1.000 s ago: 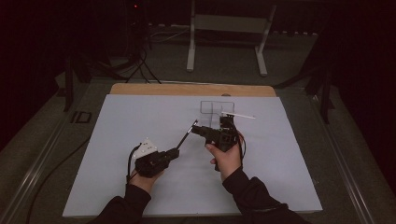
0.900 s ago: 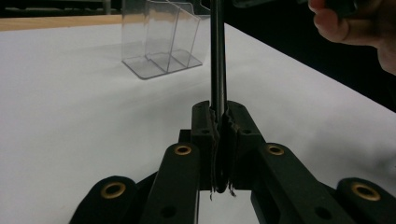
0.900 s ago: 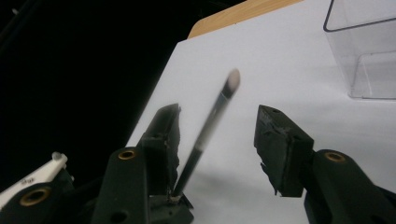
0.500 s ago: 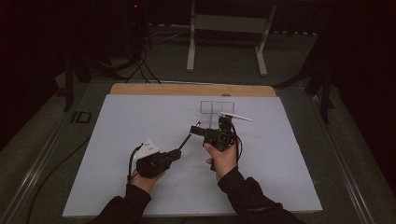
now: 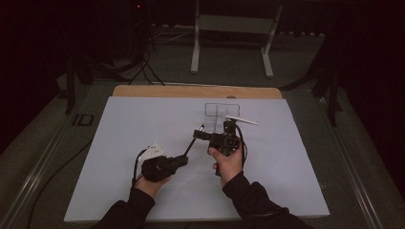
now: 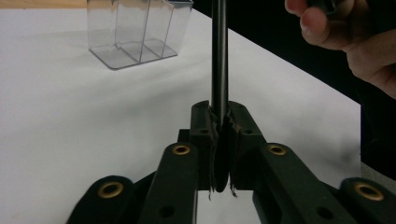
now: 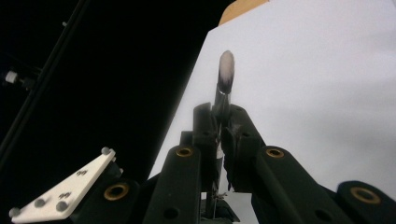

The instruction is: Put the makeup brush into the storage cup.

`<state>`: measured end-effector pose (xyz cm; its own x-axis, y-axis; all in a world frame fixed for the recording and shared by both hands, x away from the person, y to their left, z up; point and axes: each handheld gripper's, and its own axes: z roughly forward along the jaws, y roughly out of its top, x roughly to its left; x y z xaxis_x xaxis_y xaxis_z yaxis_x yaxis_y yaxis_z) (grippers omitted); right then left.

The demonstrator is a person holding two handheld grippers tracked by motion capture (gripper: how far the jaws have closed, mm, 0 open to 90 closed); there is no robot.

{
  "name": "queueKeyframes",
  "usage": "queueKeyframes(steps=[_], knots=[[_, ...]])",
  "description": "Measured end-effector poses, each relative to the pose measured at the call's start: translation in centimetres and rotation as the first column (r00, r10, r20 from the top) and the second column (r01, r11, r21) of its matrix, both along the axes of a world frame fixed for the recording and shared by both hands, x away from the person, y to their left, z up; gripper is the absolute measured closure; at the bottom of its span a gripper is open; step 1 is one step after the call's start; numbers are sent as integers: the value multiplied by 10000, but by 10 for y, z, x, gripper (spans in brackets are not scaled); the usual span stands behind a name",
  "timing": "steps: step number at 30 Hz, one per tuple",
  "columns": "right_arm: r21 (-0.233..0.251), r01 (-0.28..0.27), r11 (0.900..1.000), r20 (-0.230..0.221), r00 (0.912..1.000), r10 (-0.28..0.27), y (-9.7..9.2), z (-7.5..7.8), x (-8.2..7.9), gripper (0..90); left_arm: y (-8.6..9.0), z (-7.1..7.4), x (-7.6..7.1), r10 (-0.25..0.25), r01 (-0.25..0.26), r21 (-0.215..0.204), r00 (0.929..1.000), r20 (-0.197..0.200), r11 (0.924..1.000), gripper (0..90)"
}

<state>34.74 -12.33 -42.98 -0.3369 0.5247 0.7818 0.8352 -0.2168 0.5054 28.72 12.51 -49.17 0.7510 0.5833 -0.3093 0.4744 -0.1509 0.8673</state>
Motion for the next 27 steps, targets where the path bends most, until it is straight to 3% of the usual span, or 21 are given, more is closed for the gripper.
queueKeyframes(steps=[6, 12, 15, 21, 27], knots=[[-274, -587, 9979, 872, 9943, 609, 2, 10, -3, 842, -3, 3, -3, 137, -140, 122, 9996, 251, 9998, 690], [-1030, -674, 9924, 2091, 9739, 879, -2, 22, -5, 842, -2, 3, -2, 451, -450, 157, 9990, -20, 9989, 563], [-1425, -686, 9874, 2447, 9642, 1023, -4, 25, -7, 843, -3, 4, -2, 629, -627, 223, 9980, -110, 9978, 490], [-2446, -862, 9658, 3187, 9335, 1641, -6, 33, -10, 842, -2, 5, -2, 1006, -1002, 334, 9949, -110, 9944, 380], [-3517, -788, 9328, 3791, 8991, 2189, -11, 44, -14, 843, -3, 5, -1, 933, -923, 412, 9954, -234, 9949, 323]])
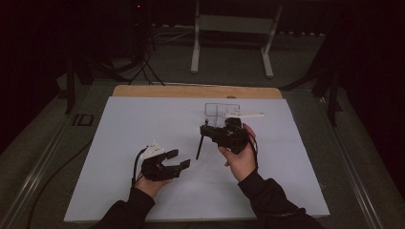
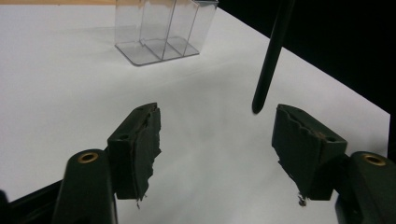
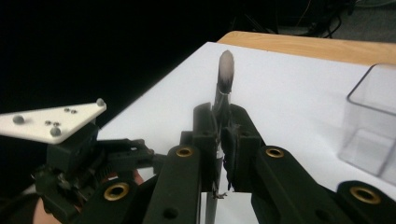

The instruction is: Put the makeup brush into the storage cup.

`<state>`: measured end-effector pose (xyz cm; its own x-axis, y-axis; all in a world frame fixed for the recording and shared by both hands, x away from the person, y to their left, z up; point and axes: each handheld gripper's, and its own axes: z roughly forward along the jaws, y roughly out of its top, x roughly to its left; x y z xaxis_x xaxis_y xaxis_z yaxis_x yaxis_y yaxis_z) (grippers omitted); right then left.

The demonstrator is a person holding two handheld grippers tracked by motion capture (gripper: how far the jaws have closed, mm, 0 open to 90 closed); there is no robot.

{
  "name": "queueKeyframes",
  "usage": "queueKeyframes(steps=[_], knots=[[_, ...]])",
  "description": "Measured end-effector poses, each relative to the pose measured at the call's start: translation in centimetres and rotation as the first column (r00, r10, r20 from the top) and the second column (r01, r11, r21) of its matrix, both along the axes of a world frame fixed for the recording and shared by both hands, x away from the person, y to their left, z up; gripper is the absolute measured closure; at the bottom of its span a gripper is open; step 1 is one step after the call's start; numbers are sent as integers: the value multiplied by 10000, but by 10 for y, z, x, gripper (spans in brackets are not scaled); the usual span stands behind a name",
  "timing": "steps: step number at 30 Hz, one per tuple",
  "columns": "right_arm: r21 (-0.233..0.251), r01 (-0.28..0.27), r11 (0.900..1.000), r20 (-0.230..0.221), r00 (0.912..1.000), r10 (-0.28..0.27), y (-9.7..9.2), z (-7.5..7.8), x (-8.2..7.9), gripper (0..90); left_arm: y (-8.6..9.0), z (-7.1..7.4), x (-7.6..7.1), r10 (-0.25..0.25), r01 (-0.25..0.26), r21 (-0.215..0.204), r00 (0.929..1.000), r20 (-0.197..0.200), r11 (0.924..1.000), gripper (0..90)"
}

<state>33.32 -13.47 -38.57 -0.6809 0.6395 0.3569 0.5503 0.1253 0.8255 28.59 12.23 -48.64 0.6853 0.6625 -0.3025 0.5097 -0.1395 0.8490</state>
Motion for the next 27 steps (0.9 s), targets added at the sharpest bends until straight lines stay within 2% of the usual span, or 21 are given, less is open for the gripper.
queueKeyframes(steps=[4, 6, 9, 10, 12, 16, 23, 27], knots=[[-537, -124, 9985, 575, 9982, 155, -4, 6, -4, 843, -2, -1, 1, -86, 88, 216, 9999, -107, 9997, 245], [-705, -175, 9974, 832, 9963, 234, -6, 10, -6, 843, -3, -1, 0, 34, -32, 326, 10000, -59, 9995, 193], [-858, -151, 9962, 1121, 9934, 247, -10, 16, -8, 843, -2, 0, 0, 24, -23, 183, 10000, -40, 9998, 158], [-880, -133, 9960, 1221, 9922, 240, -11, 17, -9, 843, -1, -1, 0, -212, 213, 73, 9997, -122, 9997, 158], [-920, -125, 9957, 1383, 9901, 252, -14, 22, -10, 843, -1, -2, 0, -341, 342, 155, 9994, -47, 9993, 73], [-1014, -50, 9948, 1911, 9813, 244, -17, 33, -13, 843, -1, -5, 0, -667, 668, 323, 9978, -49, 9972, 45], [-1258, 222, 9918, 2781, 9605, 138, -23, 55, -13, 843, -2, -5, -1, -688, 687, 384, 9976, 36, 9969, 31], [-1126, 331, 9931, 2827, 9592, 1, -26, 61, -8, 843, -1, -5, -1, -649, 646, 404, 9979, 65, 9971, 31]])
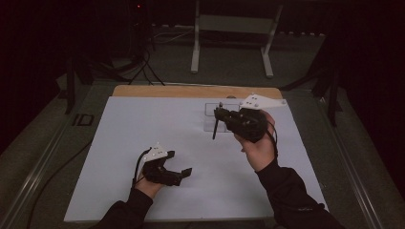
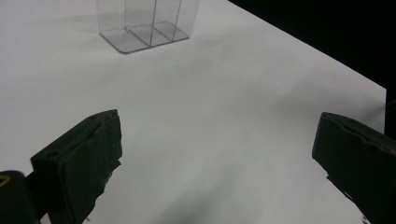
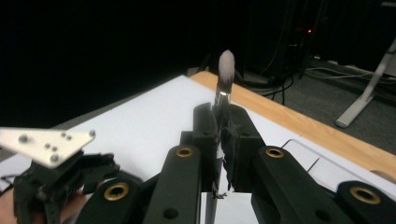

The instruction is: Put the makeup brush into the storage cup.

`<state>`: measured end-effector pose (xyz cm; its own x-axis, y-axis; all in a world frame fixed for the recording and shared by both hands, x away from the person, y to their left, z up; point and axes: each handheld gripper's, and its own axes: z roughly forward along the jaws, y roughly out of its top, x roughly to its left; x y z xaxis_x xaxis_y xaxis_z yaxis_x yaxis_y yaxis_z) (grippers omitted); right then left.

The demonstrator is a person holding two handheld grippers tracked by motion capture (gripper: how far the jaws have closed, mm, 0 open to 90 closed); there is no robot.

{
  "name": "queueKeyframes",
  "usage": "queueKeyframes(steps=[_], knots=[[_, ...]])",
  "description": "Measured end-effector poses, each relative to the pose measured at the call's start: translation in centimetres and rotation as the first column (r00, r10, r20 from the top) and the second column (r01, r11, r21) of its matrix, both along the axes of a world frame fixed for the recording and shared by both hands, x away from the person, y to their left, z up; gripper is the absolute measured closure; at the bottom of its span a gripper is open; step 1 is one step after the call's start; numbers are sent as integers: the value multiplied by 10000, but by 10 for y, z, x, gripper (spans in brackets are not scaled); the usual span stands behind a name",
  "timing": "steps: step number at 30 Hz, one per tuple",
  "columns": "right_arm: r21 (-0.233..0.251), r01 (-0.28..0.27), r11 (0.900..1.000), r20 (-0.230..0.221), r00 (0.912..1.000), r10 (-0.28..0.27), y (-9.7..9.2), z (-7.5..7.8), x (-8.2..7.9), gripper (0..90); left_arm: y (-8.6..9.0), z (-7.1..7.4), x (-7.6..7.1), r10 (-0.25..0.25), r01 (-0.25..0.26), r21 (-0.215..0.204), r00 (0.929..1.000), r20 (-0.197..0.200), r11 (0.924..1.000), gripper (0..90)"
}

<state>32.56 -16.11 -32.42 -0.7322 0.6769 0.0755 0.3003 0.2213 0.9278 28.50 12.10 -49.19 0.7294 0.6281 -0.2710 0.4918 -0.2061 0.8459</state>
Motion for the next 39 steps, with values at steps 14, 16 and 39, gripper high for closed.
queueKeyframes(steps=[14, 16, 39], knots=[[127, 684, 9976, 595, 9958, -690, -11, 22, 28, 844, 0, -1, 0, -11, 11, -33, 10000, 41, 10000, 31], [100, 817, 9966, 675, 9943, -822, -12, 26, 33, 843, 0, -1, 0, -2, 2, -1, 10000, 65, 10000, 31], [-16, 2055, 9786, 132, 9786, -2055, -12, 24, 114, 843, 2, 1, -2, 68, -75, 183, 9992, 398, 9998, 33]])
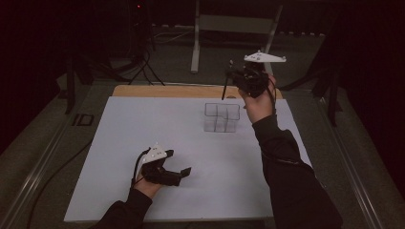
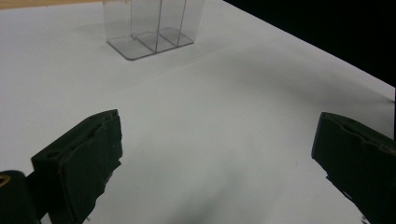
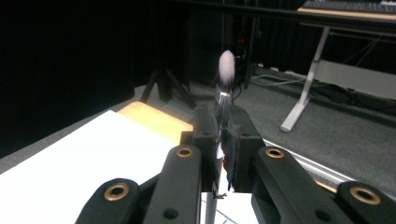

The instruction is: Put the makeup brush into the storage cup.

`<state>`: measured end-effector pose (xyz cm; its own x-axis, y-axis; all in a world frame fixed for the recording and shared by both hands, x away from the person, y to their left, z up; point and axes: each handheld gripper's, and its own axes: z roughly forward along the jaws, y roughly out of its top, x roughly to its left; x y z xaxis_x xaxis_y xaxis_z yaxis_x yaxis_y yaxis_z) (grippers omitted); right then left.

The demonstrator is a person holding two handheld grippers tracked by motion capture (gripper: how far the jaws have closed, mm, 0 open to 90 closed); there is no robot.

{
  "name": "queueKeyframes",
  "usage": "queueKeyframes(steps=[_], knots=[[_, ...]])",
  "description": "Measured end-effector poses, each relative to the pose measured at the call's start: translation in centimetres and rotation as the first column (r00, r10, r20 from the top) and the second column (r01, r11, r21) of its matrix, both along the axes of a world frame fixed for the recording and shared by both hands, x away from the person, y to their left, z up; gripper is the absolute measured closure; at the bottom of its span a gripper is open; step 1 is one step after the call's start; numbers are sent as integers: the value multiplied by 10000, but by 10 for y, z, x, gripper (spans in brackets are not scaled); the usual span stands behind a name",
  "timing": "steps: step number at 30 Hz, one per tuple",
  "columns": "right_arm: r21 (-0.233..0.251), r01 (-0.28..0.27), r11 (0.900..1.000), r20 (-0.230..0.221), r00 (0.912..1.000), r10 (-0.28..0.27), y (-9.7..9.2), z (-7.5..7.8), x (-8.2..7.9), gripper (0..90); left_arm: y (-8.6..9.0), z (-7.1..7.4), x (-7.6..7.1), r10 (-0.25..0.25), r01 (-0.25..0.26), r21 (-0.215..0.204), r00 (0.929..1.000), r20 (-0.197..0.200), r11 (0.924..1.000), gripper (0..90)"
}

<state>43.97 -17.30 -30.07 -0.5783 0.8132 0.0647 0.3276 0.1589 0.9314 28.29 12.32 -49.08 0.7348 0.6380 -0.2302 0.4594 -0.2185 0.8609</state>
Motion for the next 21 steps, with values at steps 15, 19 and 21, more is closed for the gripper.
queueKeyframes(steps=[15, 19, 21], knots=[[-622, 257, 9977, -701, 9971, -301, 9, -38, 21, 843, 1, 0, 0, -60, 59, -77, 10000, -69, 10000, 33], [-568, 323, 9979, -985, 9944, -378, 8, -50, 26, 844, 1, 0, 0, -38, 38, -47, 10000, -72, 10000, 32], [-648, 371, 9972, -1069, 9933, -439, 8, -56, 28, 844, 2, 0, 0, -47, 47, -51, 10000, -73, 10000, 32]])
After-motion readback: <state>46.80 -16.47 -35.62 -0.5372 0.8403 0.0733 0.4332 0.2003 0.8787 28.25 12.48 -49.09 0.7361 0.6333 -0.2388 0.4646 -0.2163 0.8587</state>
